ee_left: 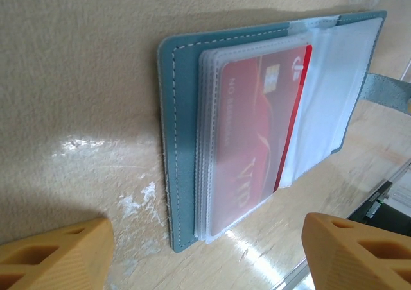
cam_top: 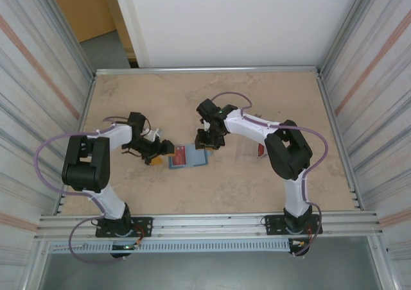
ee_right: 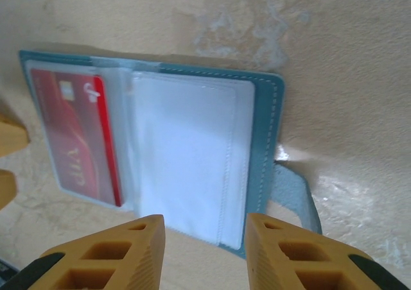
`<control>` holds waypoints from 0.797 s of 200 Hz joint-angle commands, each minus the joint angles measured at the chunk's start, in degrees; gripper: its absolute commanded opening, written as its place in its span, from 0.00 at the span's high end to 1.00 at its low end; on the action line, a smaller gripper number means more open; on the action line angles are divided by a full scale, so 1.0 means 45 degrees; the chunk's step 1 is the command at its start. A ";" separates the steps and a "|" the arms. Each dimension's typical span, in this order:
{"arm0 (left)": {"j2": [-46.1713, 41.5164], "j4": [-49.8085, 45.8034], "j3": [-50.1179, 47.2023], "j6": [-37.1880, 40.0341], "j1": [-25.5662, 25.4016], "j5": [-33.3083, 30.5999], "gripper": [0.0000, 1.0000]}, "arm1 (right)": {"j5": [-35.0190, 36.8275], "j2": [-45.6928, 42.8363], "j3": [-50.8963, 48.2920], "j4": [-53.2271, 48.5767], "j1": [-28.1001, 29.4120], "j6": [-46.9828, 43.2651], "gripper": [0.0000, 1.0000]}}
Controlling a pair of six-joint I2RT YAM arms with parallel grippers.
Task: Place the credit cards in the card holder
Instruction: Close the card holder at the center of the table.
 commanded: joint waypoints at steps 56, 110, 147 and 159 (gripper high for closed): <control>0.1811 0.1102 0.0083 -0.1188 -0.0843 0.2504 0.30 | 0.0156 0.1054 -0.0684 0.0468 -0.0254 -0.0155 0.65; 0.1982 0.1915 0.0200 -0.1508 -0.0998 0.3889 0.30 | -0.0205 0.1361 -0.1047 0.0900 -0.0241 -0.0030 0.74; 0.1101 0.2180 0.0288 -0.1561 -0.1270 0.4709 0.31 | -0.0190 0.1180 -0.1233 0.1000 -0.0251 0.0007 0.75; 0.0826 0.2337 0.0288 -0.1600 -0.1395 0.4940 0.32 | -0.0197 0.1148 -0.1292 0.1052 -0.0269 0.0026 0.75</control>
